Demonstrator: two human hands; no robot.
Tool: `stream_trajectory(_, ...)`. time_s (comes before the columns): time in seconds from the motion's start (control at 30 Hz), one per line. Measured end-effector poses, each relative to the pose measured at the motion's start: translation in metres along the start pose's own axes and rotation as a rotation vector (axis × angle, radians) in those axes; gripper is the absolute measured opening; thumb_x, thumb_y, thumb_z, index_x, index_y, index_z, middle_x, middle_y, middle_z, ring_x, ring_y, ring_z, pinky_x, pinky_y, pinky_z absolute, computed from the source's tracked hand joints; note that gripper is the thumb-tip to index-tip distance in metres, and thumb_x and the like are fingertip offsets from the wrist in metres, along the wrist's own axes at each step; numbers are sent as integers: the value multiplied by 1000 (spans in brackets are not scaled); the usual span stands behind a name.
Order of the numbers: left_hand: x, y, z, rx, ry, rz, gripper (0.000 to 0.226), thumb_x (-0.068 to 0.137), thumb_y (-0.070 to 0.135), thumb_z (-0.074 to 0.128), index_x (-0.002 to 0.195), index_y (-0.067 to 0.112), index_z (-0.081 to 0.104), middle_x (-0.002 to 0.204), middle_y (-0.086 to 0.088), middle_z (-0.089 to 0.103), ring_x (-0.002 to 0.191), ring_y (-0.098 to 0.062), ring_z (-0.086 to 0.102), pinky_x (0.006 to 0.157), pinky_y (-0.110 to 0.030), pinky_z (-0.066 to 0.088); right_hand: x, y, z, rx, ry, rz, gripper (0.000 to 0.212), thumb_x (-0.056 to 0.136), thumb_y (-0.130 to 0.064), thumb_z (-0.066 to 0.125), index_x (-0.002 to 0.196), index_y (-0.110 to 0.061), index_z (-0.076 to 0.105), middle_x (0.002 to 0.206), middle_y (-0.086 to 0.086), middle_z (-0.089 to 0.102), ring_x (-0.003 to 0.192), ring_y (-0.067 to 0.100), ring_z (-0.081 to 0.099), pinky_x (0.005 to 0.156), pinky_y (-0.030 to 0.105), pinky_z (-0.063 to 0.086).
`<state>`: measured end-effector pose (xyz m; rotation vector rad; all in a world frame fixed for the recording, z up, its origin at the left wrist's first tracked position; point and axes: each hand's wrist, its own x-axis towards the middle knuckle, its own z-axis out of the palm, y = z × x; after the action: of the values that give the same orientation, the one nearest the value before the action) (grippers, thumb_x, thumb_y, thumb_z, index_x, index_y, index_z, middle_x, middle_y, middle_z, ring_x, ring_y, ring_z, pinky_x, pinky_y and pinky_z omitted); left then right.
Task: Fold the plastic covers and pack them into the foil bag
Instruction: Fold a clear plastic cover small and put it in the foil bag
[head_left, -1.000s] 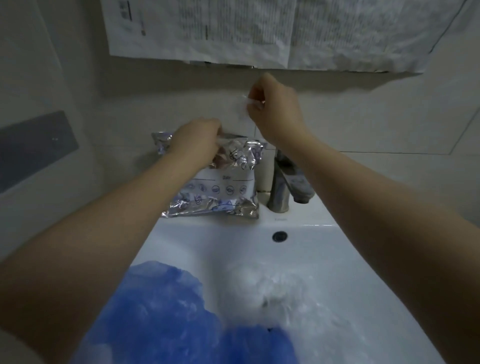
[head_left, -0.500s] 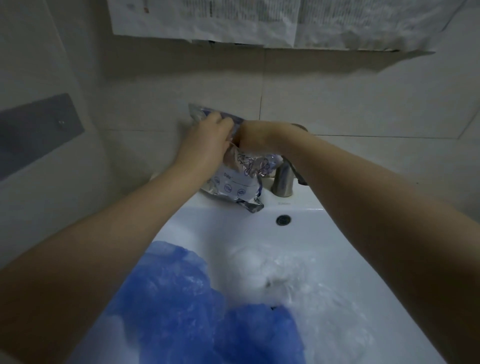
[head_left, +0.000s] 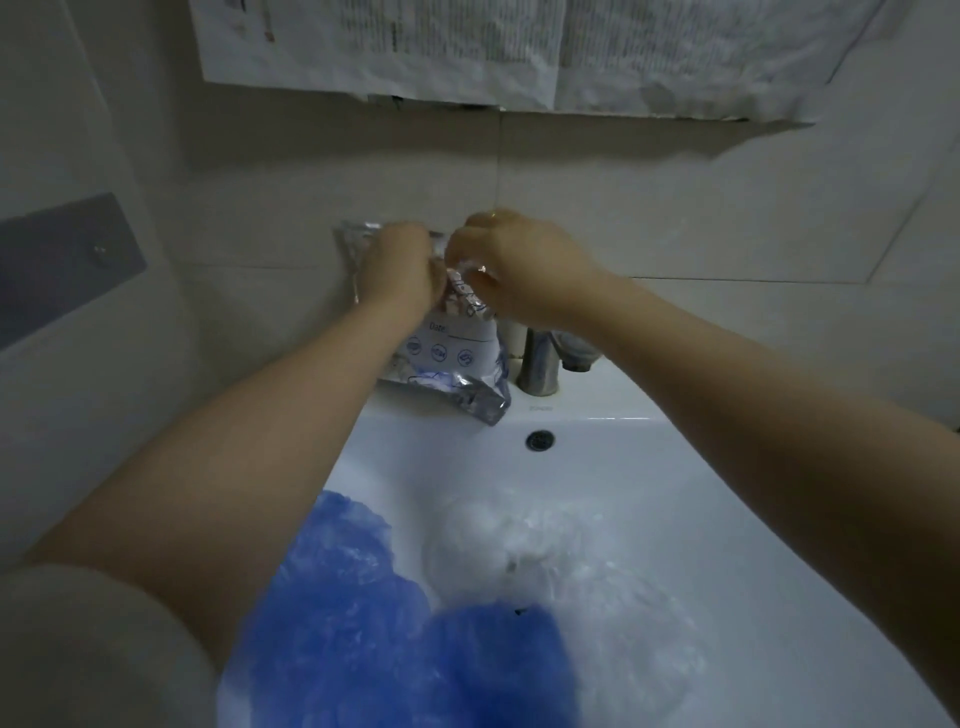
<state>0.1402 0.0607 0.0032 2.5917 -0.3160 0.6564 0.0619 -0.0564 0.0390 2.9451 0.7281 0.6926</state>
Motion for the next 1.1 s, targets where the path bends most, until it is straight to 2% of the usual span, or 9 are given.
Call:
stream_trajectory(0.1,-11,10,2,-94,-63,-91,44,86,13,57,128,7,45,137,-18,41,122,-36,44,97,-41,38,-45,-7,-1,52,54,-128,18,87,-8,51,96,-8,67,91,12,67,74,23,56,60,27,39)
stream_trajectory(0.27,-53,19,-6,-104,-44,7,64,89,14,55,145,12,24,157,-12,-7,132,-33,33,99,-36,35,-121,-6,25,-66,-399,-97,21,95,-21,44,102,-10,60,97,8,63,85,28,58,68,35,47)
stream_trajectory(0.37,-75,28,-9,-87,-4,-30,68,88,16,55,146,15,20,157,-10,-5,137,-36,24,110,-43,20,-151,5,53,-62,-640,100,28,95,-38,45,109,-17,59,109,7,60,99,25,56,81,35,45)
stream_trajectory(0.5,-107,46,-7,-149,61,-26,76,85,18,56,148,15,14,157,-6,4,141,-28,15,111,-44,9,-188,16,89,105,-847,436,74,82,-61,56,138,-15,39,136,7,48,121,25,47,98,36,39)
stream_trajectory(0.67,-144,62,-2,-228,188,132,63,79,13,54,139,17,35,149,-2,28,137,-21,22,105,-33,10,-224,0,122,176,-1004,554,74,83,-30,70,139,-4,29,137,15,45,122,29,48,97,34,40)
stream_trajectory(0.77,-158,68,1,-267,176,215,53,81,10,53,133,18,44,138,2,42,130,-19,30,91,-23,8,-229,-9,128,84,-851,525,34,90,-7,48,123,-3,46,123,17,54,110,32,55,87,36,46)
stream_trajectory(0.9,-168,74,6,-362,98,300,33,79,10,51,109,16,61,121,0,55,112,-19,49,84,-25,17,-208,-1,106,74,-477,559,27,92,-16,46,109,-3,62,115,19,57,106,36,54,88,35,45)
stream_trajectory(1.0,-176,79,14,-443,-160,264,22,88,21,55,108,14,63,114,-3,60,103,-20,56,96,-32,37,-191,5,76,197,-150,578,28,88,-21,54,108,-5,64,114,19,56,105,37,52,86,37,43)
stream_trajectory(1.1,-184,82,25,-515,-441,82,53,85,43,63,130,18,49,134,0,49,119,-16,49,105,-37,36,-182,1,54,483,53,630,17,86,-16,55,97,-5,61,96,12,61,88,29,56,70,32,40)
